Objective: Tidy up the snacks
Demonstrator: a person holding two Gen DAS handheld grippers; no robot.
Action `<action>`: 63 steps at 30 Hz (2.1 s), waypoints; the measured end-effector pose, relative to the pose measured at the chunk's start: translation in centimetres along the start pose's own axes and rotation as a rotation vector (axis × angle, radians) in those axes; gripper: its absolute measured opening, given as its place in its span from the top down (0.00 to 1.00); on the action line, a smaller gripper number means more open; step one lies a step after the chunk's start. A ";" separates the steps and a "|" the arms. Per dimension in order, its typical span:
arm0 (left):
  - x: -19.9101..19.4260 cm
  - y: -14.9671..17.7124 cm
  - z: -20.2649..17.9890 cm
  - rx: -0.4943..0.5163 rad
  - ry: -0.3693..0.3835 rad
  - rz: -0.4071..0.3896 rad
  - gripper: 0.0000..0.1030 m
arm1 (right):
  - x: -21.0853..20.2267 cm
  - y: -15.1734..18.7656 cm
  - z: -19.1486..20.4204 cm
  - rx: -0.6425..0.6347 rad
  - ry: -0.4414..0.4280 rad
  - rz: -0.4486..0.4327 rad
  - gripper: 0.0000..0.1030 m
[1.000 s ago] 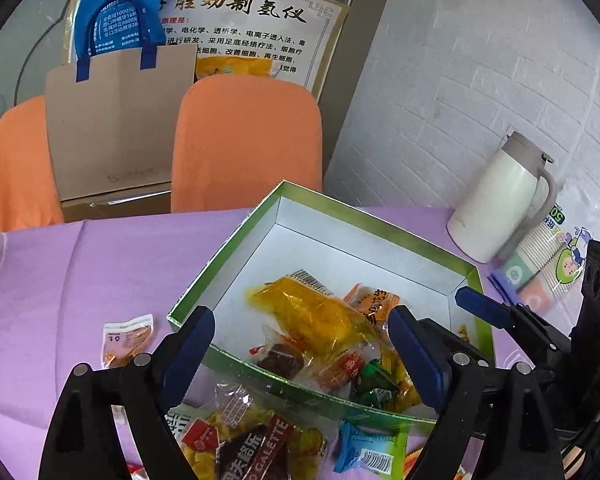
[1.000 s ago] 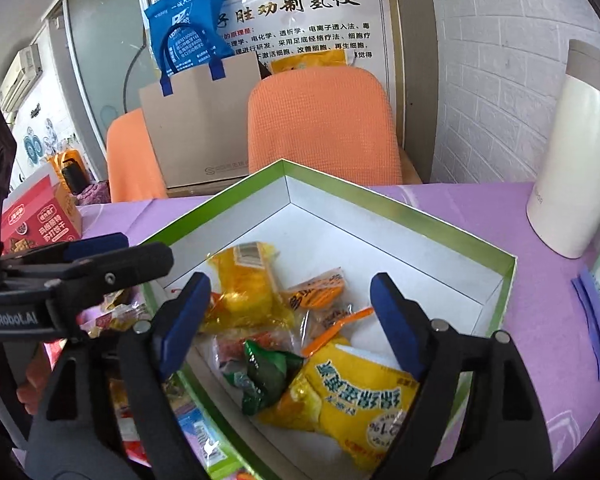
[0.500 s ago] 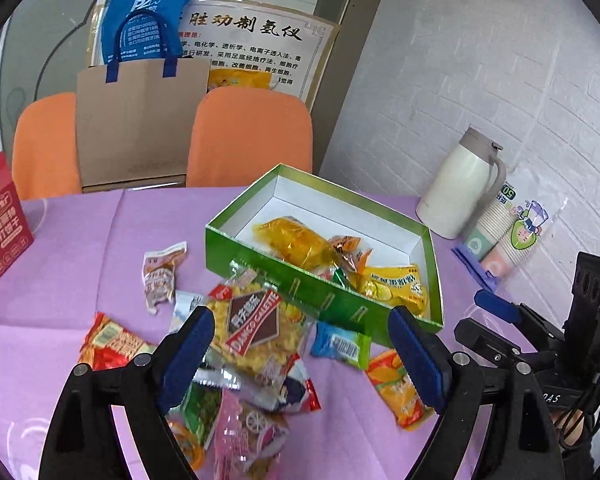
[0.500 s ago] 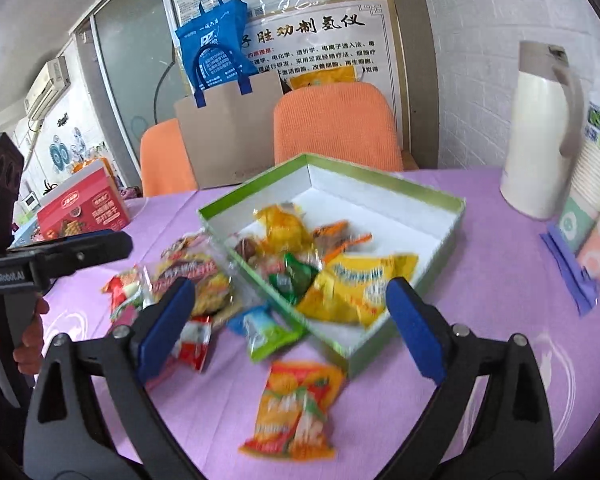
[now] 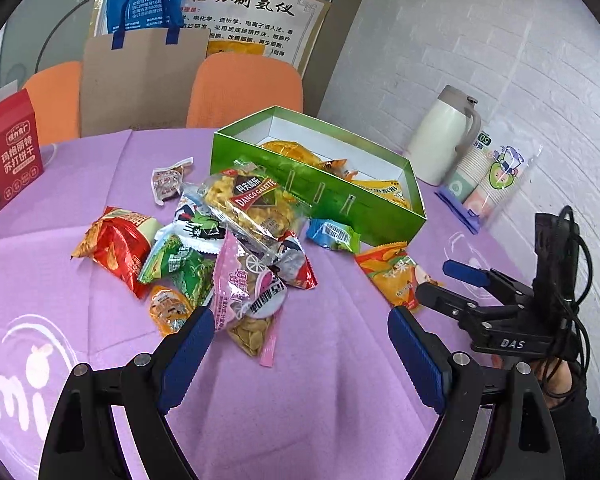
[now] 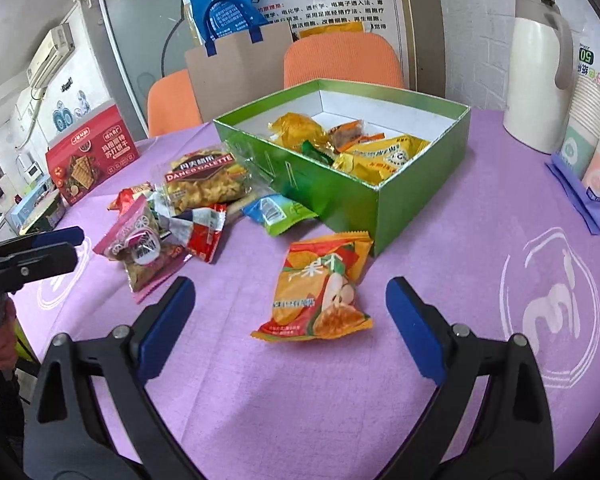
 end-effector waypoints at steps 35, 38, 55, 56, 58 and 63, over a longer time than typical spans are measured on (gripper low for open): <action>15.5 -6.6 -5.9 0.216 -0.030 0.185 0.38 | -0.9 2.0 -3.4 0.072 -0.006 0.037 0.39; 15.3 -6.2 -6.2 0.209 0.018 0.205 0.40 | -0.2 1.9 -3.2 0.073 0.007 0.049 0.32; 15.0 -6.9 -6.4 0.186 0.051 0.198 0.68 | 0.7 1.8 -2.7 0.037 0.024 0.055 0.80; 14.6 -6.8 -6.4 0.183 0.060 0.194 0.68 | 0.0 1.6 -2.7 0.042 -0.012 0.043 0.81; 13.5 -6.7 -6.7 0.185 0.096 0.186 0.69 | -1.0 1.4 -2.5 0.035 -0.015 0.038 0.81; 9.7 -7.6 -7.6 0.185 0.173 0.128 0.69 | -3.4 0.4 -1.9 -0.003 -0.012 -0.010 0.81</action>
Point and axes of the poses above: each gripper's, at about its wrist camera, not at the fingertips, and x roughly the way its jaws point, z to its left, y to its underside, the point moved 6 cm from there along x, roughly the way its jaws point, and after that the axes turned 8 degrees about z, right-handed, at the moved point
